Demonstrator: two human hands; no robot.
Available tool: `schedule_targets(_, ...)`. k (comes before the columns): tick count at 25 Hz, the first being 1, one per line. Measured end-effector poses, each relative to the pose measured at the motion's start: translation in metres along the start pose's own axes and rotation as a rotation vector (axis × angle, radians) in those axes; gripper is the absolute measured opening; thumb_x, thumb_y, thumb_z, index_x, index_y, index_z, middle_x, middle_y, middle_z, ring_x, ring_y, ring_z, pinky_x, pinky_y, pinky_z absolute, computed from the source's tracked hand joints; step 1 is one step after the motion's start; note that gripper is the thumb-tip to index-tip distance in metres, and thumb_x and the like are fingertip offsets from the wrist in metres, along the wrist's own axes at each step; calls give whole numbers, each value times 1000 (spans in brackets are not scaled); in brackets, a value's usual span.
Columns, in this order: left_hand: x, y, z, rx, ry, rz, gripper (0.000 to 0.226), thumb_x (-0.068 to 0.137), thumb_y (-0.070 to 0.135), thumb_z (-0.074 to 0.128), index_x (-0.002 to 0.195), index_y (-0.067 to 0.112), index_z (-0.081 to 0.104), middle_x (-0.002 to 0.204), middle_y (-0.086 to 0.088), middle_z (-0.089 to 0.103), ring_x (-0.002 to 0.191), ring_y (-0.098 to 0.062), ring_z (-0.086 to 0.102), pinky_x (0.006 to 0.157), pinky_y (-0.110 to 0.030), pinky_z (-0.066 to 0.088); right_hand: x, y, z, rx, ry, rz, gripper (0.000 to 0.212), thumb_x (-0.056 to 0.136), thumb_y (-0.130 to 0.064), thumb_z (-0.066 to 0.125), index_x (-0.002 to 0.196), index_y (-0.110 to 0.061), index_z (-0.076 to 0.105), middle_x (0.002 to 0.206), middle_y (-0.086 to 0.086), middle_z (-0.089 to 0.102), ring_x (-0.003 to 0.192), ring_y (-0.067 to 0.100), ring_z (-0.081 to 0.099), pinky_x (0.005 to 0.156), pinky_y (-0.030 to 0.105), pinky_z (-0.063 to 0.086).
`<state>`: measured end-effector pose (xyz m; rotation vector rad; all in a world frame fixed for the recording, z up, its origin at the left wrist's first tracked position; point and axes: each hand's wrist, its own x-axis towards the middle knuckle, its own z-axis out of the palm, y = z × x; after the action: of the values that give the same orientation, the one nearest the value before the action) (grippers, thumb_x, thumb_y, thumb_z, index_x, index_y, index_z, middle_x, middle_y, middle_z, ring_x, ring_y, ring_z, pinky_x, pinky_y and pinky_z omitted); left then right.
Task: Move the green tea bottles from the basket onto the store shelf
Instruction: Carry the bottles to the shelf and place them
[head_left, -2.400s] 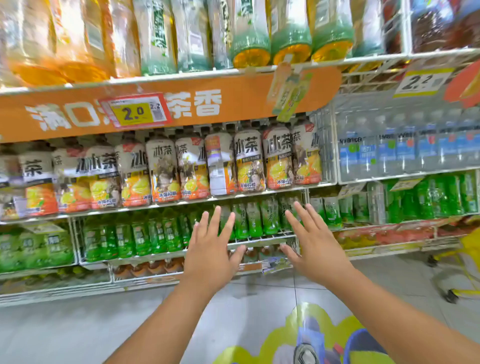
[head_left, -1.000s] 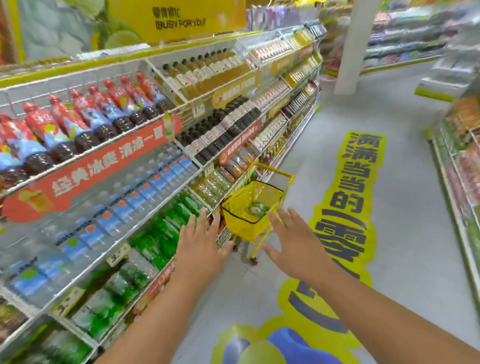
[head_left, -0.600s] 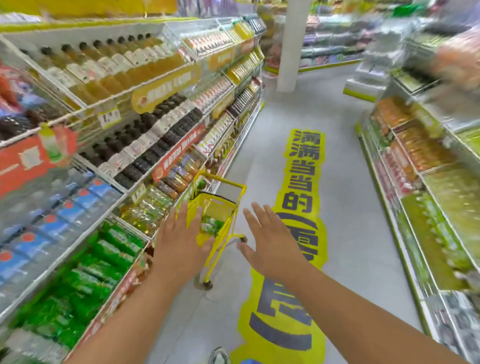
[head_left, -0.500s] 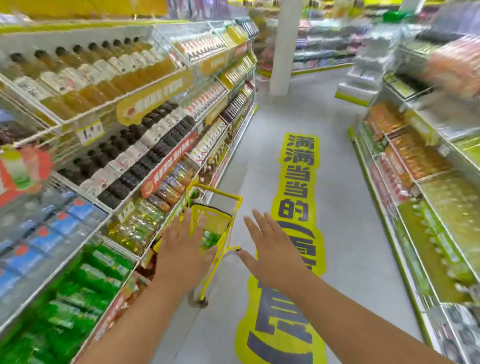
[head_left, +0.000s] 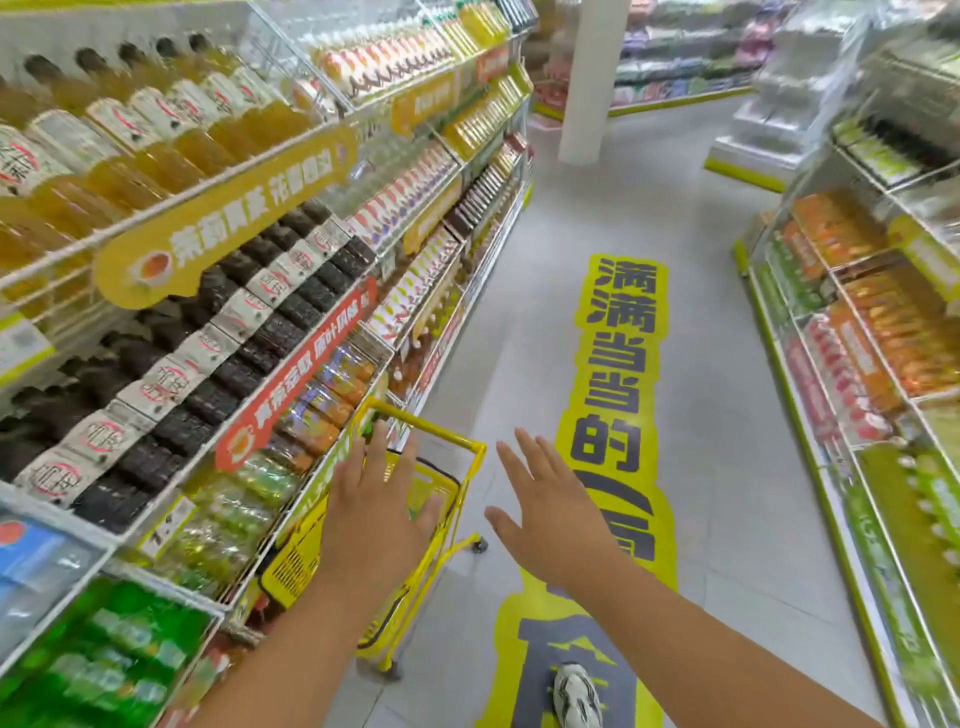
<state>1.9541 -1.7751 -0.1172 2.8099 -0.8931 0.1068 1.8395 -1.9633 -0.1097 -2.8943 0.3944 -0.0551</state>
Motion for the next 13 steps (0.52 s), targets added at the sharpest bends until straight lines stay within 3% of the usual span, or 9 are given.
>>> schedule_targets(6, 64, 13, 39, -42, 22, -288, 79, 97, 66, 39, 163, 31, 12, 171, -6, -5, 157, -31, 0, 126, -48, 10, 123, 51, 16, 39, -124, -235, 77, 103, -55, 41, 165, -22, 8, 173, 3, -3, 159, 26, -4, 127, 40, 9)
schedule_targets(13, 107, -19, 90, -76, -3, -634, 78, 98, 68, 39, 162, 32, 15, 171, -6, -5, 157, -32, 0, 126, -48, 6, 239, 35, 80, 5, -227, -452, 78, 100, -49, 50, 164, -17, 17, 172, 9, 4, 158, 33, 8, 127, 46, 16)
